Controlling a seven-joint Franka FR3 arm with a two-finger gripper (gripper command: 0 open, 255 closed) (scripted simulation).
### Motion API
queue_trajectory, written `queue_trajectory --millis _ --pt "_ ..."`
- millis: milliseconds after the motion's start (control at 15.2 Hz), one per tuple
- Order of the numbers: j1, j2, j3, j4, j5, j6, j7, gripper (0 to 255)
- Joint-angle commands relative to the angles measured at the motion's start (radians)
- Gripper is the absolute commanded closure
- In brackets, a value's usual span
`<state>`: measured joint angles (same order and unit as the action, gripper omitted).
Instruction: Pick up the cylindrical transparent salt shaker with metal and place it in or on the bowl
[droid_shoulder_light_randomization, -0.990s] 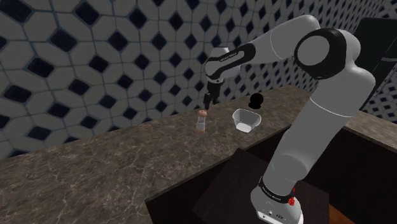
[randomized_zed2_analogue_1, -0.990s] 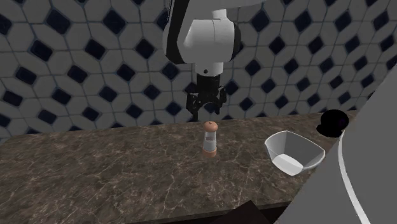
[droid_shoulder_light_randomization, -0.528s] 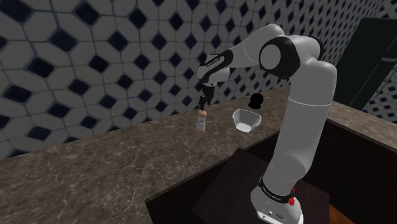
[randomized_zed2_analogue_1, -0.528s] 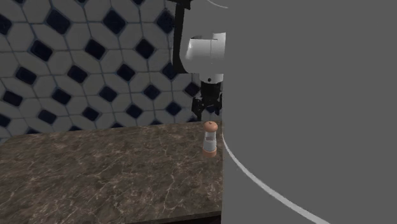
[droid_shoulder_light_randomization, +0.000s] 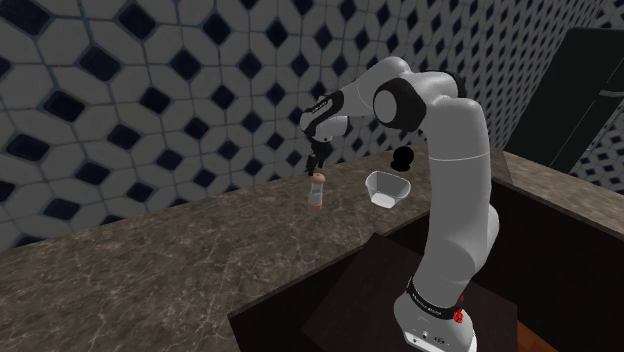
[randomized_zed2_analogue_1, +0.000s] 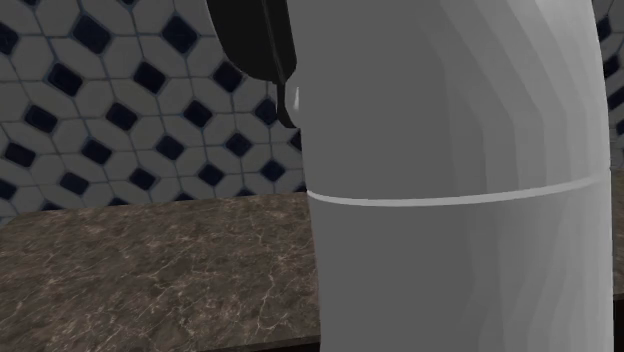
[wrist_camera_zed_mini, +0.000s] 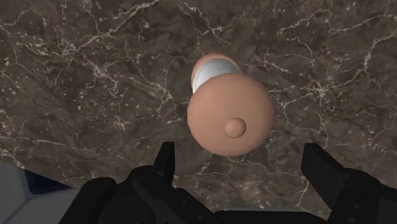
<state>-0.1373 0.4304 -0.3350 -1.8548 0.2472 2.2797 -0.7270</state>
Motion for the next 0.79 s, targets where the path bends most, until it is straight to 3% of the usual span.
queue_trajectory --millis 0,264,726 --pt "-0.007 0.026 0.006 0.010 0.012 0.015 -0.009 0" --pt "-0.013 0.066 0.018 0.005 0.031 0.059 -0.021 0" --pt "-0.013 0.066 0.018 0.005 0.031 0.059 -0.021 0"
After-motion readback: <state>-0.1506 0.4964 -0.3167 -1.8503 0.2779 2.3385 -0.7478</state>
